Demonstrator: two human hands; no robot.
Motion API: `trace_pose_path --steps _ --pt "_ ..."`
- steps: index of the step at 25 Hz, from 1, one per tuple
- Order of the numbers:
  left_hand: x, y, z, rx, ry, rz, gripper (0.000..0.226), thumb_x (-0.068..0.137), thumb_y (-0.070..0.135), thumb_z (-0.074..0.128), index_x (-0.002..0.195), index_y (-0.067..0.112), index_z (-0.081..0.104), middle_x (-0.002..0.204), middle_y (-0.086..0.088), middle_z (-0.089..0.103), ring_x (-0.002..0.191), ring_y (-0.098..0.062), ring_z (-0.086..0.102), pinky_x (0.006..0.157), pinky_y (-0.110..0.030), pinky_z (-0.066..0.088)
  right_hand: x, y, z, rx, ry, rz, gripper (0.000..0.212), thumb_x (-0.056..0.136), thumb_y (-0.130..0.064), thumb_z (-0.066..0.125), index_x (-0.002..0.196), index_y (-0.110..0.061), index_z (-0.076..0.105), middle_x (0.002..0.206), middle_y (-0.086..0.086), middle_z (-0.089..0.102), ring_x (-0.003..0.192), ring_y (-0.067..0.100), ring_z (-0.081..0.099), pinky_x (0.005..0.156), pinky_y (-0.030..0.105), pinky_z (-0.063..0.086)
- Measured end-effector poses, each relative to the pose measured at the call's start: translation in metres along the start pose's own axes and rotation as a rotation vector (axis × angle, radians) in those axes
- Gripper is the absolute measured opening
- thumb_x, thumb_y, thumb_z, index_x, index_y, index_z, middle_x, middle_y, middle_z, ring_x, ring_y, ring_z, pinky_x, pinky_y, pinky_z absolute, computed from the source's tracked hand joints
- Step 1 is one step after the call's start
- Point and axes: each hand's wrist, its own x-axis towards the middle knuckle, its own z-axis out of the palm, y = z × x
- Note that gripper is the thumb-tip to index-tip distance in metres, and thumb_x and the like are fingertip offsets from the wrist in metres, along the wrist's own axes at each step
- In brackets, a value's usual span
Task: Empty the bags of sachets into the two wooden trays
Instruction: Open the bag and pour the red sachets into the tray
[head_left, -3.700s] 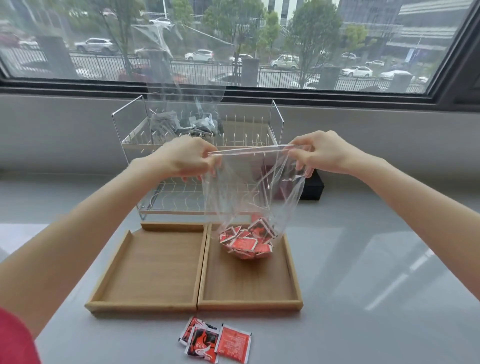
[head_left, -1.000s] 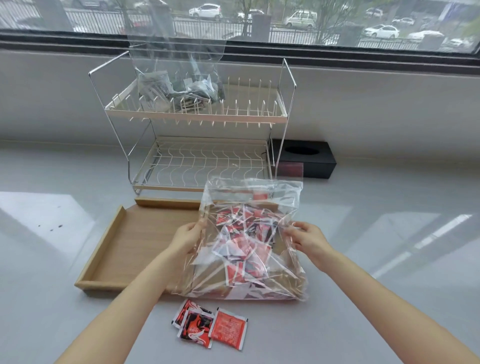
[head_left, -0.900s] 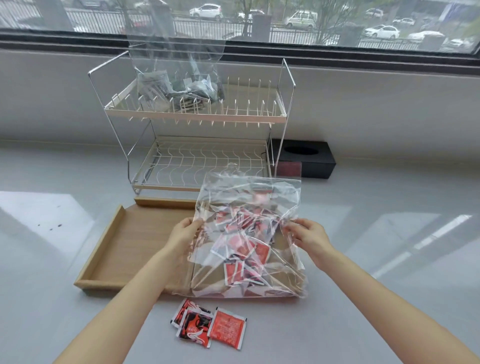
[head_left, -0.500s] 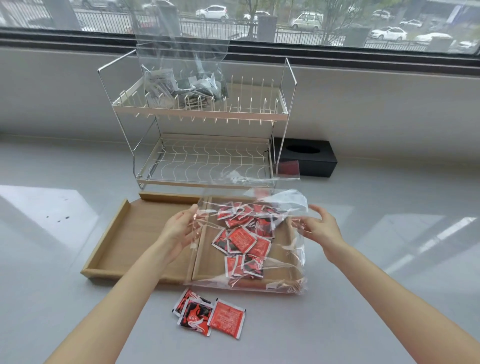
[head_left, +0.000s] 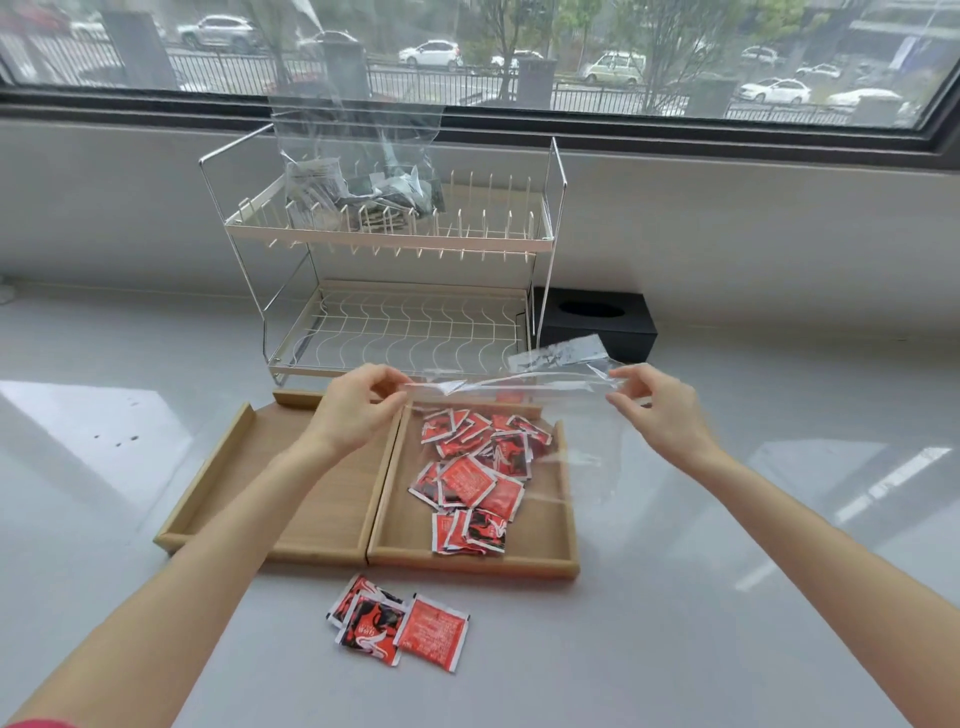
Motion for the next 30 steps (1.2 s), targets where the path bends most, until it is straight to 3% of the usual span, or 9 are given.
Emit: trace_pose_path --steps 3,7,11,13,15,17,20,24,30 --pt "0.007 0.023 0.001 0.001 0.096 0.036 0.014 0.088 0.012 0.052 0.095 0.004 0.062 0.096 -0.002 0.056 0.088 -0.015 0.052 0.079 -0.019 0.035 0.008 0.004 -0.018 0.013 0.106 -0.028 0.017 0.084 -0.022 0.062 0.095 -0.009 0.066 0.101 0.001 0.048 0.094 0.012 0.047 0.083 0.016 0.033" --pt "0.019 0.053 0.013 -0.179 0.093 0.072 0.016 0.093 0.013 0.041 0.080 0.021 0.047 0.076 0.006 0.064 0.064 0.005 0.061 0.064 -0.016 0.045 0.021 0.013 -0.043 0.116 0.135 -0.007 0.007 0.086 -0.026 0.060 0.085 -0.020 0.061 0.070 -0.010 0.063 0.068 -0.001 0.055 0.067 0.007 0.038" --pt "0.037 0.072 0.036 -0.230 0.101 0.049 0.009 0.094 0.014 0.041 0.091 0.012 0.050 0.065 0.005 0.055 0.050 0.005 0.053 0.055 -0.011 0.043 0.037 0.042 -0.057 0.141 0.165 0.037 0.007 0.084 -0.028 0.061 0.082 -0.022 0.063 0.058 -0.017 0.062 0.053 -0.014 0.055 0.072 0.026 0.045" --pt "0.046 0.081 0.048 -0.290 0.014 -0.039 0.019 0.094 0.020 0.042 0.106 0.007 0.050 0.075 0.003 0.056 0.063 0.000 0.054 0.056 -0.006 0.045 0.044 0.057 -0.060 0.151 0.185 0.084 0.008 0.084 -0.028 0.061 0.083 -0.020 0.063 0.052 -0.015 0.061 0.049 -0.012 0.055 0.069 0.026 0.047" --pt "0.053 0.088 0.062 -0.385 -0.171 -0.162 0.034 0.093 0.030 0.043 0.118 0.008 0.046 0.099 -0.002 0.059 0.088 -0.011 0.058 0.075 -0.016 0.053 0.050 0.075 -0.064 0.173 0.218 0.152 0.013 0.084 -0.026 0.060 0.088 -0.014 0.064 0.059 -0.012 0.060 0.046 -0.011 0.054 0.062 0.017 0.047" --pt "0.060 0.094 0.075 -0.453 -0.340 -0.224 0.042 0.090 0.035 0.046 0.125 0.010 0.042 0.114 -0.002 0.057 0.095 -0.010 0.058 0.072 -0.016 0.054 0.055 0.094 -0.066 0.170 0.219 0.219 0.015 0.085 -0.026 0.059 0.088 -0.012 0.062 0.064 -0.005 0.061 0.045 -0.006 0.056 0.054 0.009 0.044" --pt "0.077 0.100 0.102 -0.438 -0.391 -0.251 0.041 0.088 0.024 0.054 0.125 0.009 0.044 0.116 -0.006 0.057 0.088 -0.008 0.058 0.063 -0.016 0.052 0.067 0.119 -0.069 0.189 0.215 0.306 0.023 0.085 -0.027 0.058 0.096 -0.007 0.062 0.077 0.006 0.065 0.063 0.015 0.059 0.072 0.025 0.043" --pt "0.105 0.100 0.145 -0.370 -0.298 -0.323 0.032 0.088 0.008 0.052 0.119 0.004 0.048 0.096 -0.002 0.056 0.074 -0.004 0.053 0.050 -0.008 0.049 0.101 0.144 -0.067 0.158 0.166 0.372 0.029 0.086 -0.033 0.056 0.102 -0.009 0.058 0.094 0.013 0.066 0.088 0.028 0.059 0.073 0.029 0.036" --pt "0.141 0.083 0.201 -0.284 -0.200 -0.429 0.042 0.089 0.005 0.046 0.130 0.007 0.038 0.106 -0.011 0.051 0.078 -0.018 0.055 0.067 -0.028 0.051 0.155 0.186 -0.045 0.021 0.025 0.438 0.040 0.089 -0.033 0.051 0.118 -0.006 0.049 0.110 0.019 0.063 0.107 0.033 0.052 0.082 0.037 0.041"
